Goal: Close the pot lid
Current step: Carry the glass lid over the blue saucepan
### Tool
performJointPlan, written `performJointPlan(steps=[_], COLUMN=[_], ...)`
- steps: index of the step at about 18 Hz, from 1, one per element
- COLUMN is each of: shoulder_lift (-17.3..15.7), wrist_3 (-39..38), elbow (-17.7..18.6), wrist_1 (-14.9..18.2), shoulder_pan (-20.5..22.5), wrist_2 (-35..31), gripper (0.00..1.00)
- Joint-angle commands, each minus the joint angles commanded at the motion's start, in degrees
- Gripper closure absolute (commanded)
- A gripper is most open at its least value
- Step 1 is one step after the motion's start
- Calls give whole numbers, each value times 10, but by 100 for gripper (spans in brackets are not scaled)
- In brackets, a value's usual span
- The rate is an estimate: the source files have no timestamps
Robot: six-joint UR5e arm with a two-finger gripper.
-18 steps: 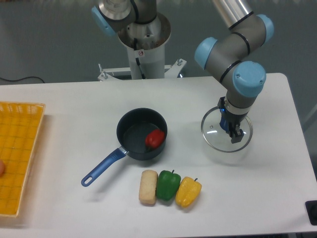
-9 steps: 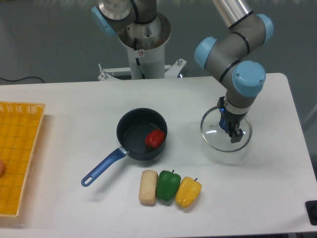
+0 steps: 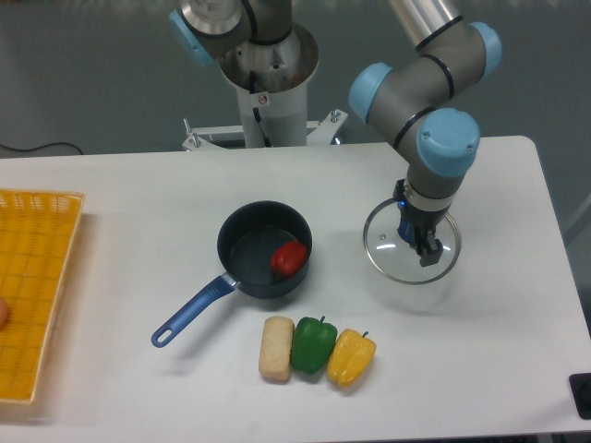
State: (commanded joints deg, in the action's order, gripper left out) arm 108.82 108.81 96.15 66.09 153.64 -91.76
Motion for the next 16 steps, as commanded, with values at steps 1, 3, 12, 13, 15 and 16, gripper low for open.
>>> performJointPlan(steps=[1,3,12,13,15,16], shoulder_lift=[-3,-6,-38,-39,-45,-48], wrist_3=[-6,-30,-164,-177,-198,-210], elbow=[0,3,32,37,42,45], wrist_1=[4,6,2,1,0,0], shoulder_pan=[-8,-23,-101,-112,-128,-134], wrist_2=[1,1,41,41,42,46], gripper=[72,72,72,72,72,72])
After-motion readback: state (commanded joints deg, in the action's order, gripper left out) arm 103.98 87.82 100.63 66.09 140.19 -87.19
